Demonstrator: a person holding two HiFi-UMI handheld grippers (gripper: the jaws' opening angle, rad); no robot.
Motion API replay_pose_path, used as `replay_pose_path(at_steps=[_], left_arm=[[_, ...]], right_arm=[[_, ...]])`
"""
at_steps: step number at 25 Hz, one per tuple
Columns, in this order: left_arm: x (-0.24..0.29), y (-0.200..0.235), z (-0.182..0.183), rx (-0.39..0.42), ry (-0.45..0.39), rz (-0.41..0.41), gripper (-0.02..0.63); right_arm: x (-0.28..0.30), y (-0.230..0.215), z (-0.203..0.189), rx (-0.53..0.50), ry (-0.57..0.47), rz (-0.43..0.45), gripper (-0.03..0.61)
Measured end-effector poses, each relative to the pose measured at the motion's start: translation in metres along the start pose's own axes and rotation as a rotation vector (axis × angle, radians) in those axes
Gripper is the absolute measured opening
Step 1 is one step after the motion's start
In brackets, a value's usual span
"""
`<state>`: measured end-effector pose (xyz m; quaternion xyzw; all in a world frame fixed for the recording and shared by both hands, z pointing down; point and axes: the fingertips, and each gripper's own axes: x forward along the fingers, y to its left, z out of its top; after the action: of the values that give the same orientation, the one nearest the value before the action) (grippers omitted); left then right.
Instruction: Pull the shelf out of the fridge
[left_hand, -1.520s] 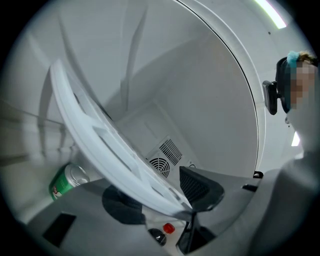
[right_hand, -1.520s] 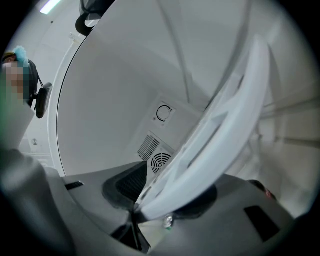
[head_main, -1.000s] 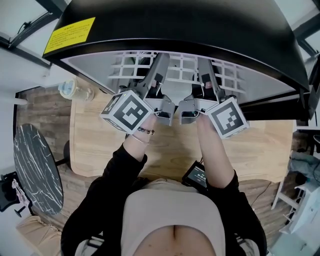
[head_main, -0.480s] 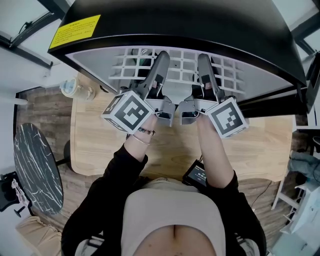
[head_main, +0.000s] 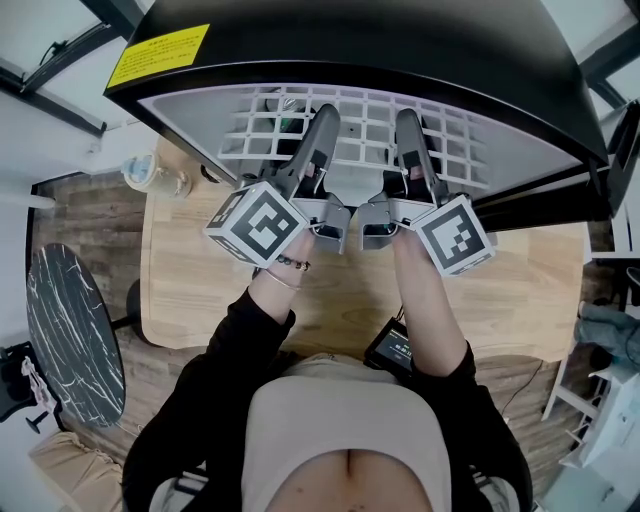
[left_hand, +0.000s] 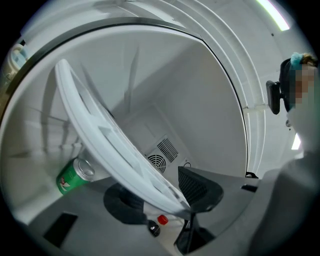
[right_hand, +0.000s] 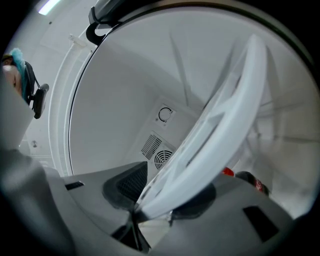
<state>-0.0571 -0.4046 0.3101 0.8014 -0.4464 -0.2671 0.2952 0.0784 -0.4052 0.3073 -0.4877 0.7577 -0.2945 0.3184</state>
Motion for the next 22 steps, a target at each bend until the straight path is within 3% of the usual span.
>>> replay_pose_path(at_steps=[22], left_arm=[[-0.017, -0.006, -0.004, -0.007, 0.010, 0.003, 0.184]], right_arm=[[-0.016, 0.006, -0.004, 0.010, -0.001, -0.002, 0.160]])
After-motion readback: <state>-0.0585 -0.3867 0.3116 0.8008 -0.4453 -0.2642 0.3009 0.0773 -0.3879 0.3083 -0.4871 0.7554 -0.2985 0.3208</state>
